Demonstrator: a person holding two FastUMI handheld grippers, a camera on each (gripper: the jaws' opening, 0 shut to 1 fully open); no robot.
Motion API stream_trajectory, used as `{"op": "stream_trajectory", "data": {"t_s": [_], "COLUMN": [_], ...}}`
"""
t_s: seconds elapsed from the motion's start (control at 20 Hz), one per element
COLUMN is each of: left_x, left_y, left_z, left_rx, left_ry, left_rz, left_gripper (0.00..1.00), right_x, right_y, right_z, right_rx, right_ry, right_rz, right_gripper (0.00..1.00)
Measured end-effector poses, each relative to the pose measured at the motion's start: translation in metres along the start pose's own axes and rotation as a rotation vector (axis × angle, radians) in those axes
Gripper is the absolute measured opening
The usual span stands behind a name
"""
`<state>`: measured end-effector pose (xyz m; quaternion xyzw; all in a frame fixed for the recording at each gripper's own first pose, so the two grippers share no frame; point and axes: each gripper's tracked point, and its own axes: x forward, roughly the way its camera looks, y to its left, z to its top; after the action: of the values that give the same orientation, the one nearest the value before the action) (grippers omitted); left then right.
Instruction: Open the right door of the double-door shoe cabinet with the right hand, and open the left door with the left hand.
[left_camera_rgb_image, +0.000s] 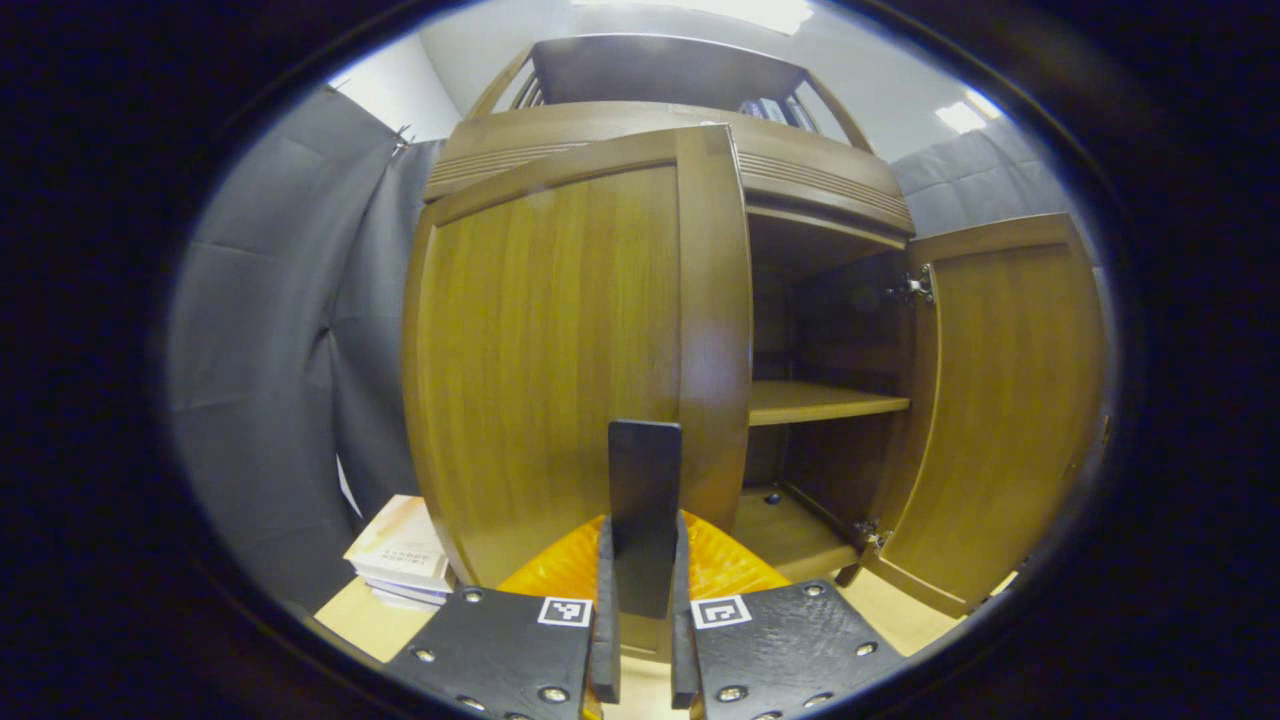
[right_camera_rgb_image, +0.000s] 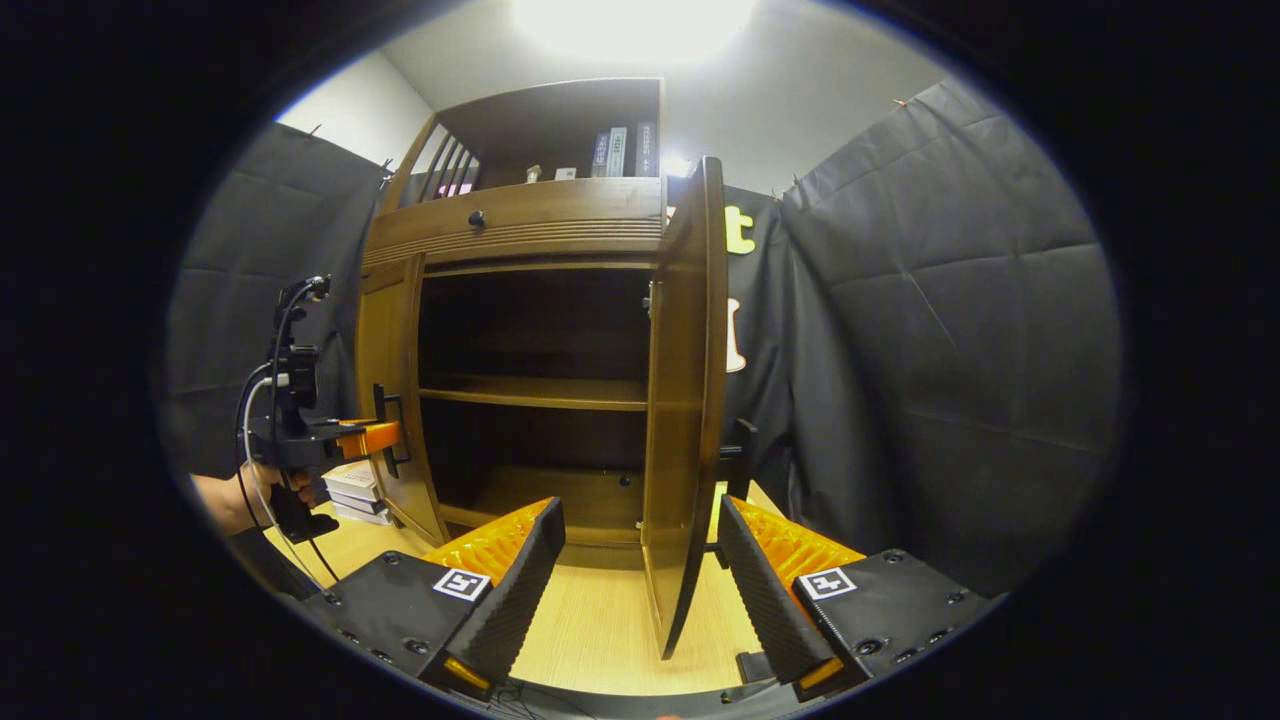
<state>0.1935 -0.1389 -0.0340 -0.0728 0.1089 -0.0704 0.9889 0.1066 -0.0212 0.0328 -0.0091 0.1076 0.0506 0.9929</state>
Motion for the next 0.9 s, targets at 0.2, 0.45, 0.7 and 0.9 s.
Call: {"op": "stream_trajectory", "data": {"t_s": [0.2, 0.45, 0.7, 0.9], "left_x": [-0.024, -0.053, -0.076, -0.086], "left_y": [0.013, 0.038, 0.063, 0.078], "left_z": [-0.003, -0.006, -0.007, -0.006], "left_rx": [0.0, -0.007, -0.015, -0.025], "left_ry": [-0.006, -0.003, -0.008, -0.005], "left_rz": [0.004, 0.024, 0.041, 0.056], "left_gripper": [0.23, 0.2, 0.19, 0.19], "right_x": [0.003, 0.007, 0.016, 0.026], "right_y": [0.017, 0.045, 0.07, 0.093], "right_z": [0.004, 0.01, 0.014, 0.012], "right_rx": [0.008, 0.005, -0.003, -0.01], "right_ry": [-0.016, -0.03, -0.041, -0.028], "right_rz": [0.038, 0.093, 0.139, 0.177], "right_gripper": [0.96, 0.99, 0.96, 0.94]}}
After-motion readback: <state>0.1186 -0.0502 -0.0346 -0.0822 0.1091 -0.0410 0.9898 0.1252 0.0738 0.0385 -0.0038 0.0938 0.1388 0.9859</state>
